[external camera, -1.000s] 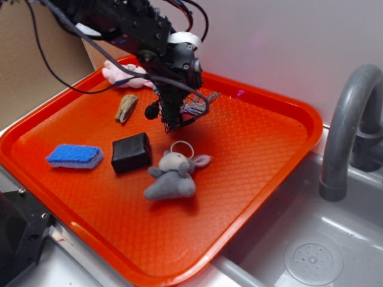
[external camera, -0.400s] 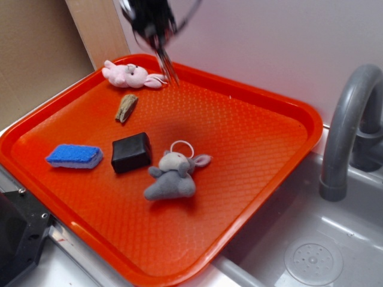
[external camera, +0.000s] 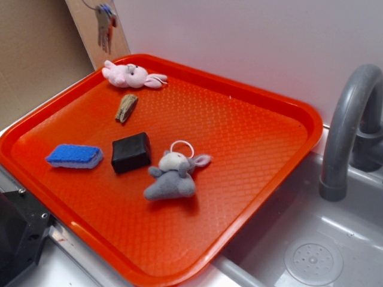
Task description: Grab the silver keys.
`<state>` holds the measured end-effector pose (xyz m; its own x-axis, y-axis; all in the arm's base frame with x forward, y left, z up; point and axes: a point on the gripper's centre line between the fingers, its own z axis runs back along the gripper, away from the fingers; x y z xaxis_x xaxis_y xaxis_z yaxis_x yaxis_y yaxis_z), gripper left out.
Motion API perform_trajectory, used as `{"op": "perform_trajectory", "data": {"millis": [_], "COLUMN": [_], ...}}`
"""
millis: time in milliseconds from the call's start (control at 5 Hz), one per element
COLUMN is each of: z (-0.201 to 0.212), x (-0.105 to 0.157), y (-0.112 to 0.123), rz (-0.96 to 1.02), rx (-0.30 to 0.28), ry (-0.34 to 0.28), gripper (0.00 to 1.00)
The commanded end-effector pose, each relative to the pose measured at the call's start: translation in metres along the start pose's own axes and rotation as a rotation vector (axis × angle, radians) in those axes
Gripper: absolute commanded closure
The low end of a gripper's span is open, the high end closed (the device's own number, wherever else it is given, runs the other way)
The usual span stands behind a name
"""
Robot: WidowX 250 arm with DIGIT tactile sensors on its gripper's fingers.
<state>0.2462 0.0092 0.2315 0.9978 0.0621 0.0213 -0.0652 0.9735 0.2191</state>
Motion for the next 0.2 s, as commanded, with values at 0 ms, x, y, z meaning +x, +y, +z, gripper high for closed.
{"op": "perform_trajectory", "data": {"millis": [0], "z": [0.0176], "x": [-0.0110], "y": [-0.0103], "rz": [-0.254], "rx": [-0.015], "ry": [-0.099], "gripper": [1.00]}}
